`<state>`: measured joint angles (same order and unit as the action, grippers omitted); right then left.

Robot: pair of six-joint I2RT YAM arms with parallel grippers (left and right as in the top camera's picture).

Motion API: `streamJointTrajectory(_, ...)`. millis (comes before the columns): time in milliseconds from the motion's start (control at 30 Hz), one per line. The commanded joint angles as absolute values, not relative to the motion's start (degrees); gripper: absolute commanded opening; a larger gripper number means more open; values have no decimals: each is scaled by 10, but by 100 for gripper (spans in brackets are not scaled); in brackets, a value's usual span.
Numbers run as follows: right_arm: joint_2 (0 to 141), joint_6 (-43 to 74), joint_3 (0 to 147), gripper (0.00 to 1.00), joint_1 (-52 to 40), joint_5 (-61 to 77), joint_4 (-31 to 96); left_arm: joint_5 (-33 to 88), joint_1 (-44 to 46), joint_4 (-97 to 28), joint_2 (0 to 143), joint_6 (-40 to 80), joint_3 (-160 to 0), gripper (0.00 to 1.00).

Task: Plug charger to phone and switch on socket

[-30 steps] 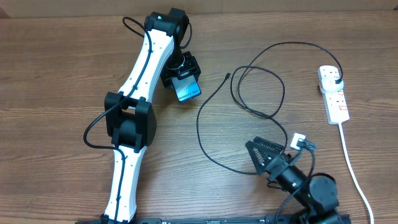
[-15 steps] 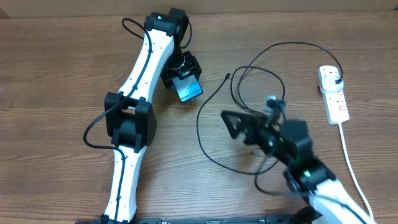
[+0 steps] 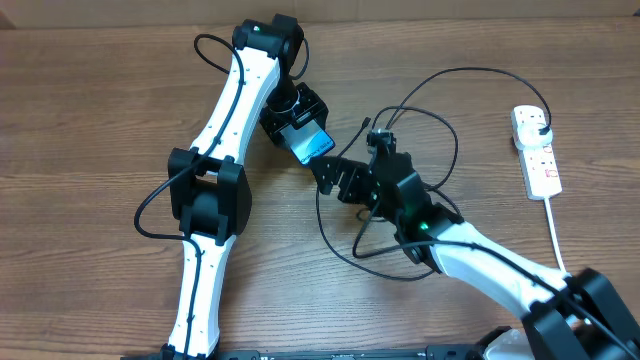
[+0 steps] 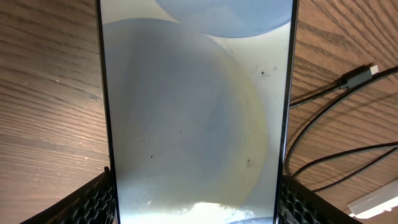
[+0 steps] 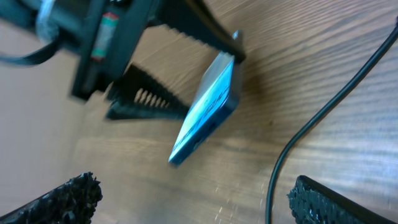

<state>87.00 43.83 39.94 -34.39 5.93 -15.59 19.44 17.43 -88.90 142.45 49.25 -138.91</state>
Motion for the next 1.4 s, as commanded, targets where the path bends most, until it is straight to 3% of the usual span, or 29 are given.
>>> streamJointTrajectory(0,903,435,432,100,-344,30,-174,220,175,-891,1419,511,-1405,4)
streamJointTrajectory(300,965,467,488,99,-344,24,-184,240,180,-867,1419,519,-1405,4)
streamJointTrajectory(667,1008,512,509,83,-343,-36,-179,252,185,-843,1419,536,-1405,4)
streamJointTrajectory(933,1026,512,521,79,-343,-56,-179,277,190,-841,1419,538,-1405,5)
streamJointTrajectory(1200,1027,512,531,67,-330,-60,-177,277,200,-841,1419,544,-1405,4)
streamJointTrajectory(1367,1027,513,533,52,-324,-60,-170,277,206,-837,1419,549,-1405,5)
